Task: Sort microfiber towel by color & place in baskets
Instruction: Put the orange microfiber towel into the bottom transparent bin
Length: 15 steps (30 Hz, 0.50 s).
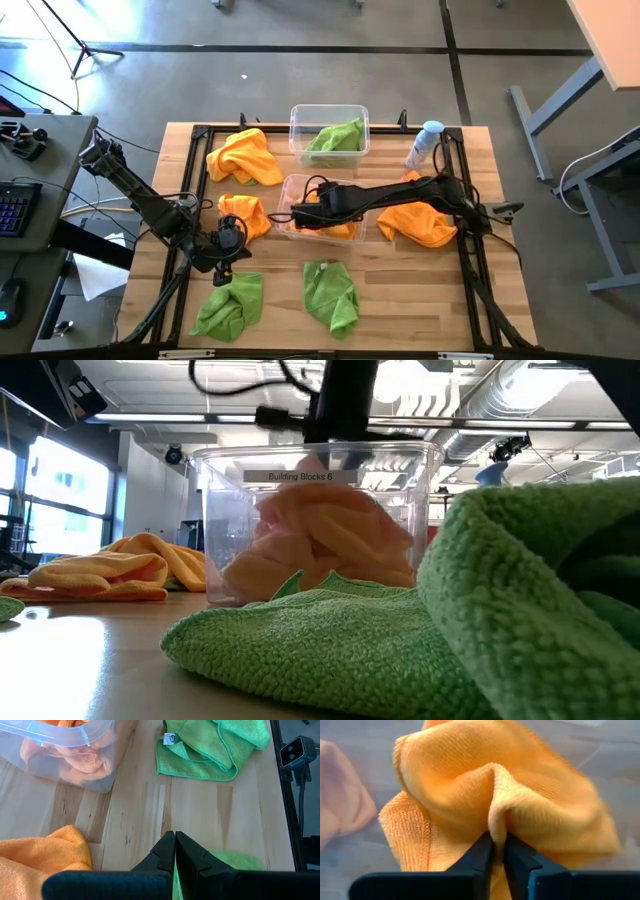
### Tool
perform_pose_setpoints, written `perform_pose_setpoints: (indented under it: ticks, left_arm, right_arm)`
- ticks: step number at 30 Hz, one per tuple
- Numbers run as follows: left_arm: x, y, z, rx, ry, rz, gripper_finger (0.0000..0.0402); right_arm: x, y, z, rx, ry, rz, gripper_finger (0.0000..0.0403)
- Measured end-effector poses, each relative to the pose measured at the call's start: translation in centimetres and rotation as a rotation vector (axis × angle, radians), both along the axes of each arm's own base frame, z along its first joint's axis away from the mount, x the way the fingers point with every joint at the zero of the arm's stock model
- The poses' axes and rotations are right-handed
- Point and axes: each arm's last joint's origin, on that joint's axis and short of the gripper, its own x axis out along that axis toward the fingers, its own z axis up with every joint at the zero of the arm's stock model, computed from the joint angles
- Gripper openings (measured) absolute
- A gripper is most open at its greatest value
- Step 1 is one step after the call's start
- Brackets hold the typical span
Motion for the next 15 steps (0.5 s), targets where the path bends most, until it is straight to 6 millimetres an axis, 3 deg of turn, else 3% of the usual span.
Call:
perform_pose_setpoints:
  ticks: [9, 15]
  left_arm:
    - [0.0, 0.0, 0.0, 0.001, 0.001, 0.0, 0.0]
    - [0.0, 0.0, 0.0, 0.0, 0.001, 0.0, 0.0]
  right_arm:
    - [-1.6, 1.3, 3.3, -0.065, -0.068, 0.015, 0.0138]
    - [-3.8, 3.4, 5.8, -0.114, -0.04, 0.166, 0.0177]
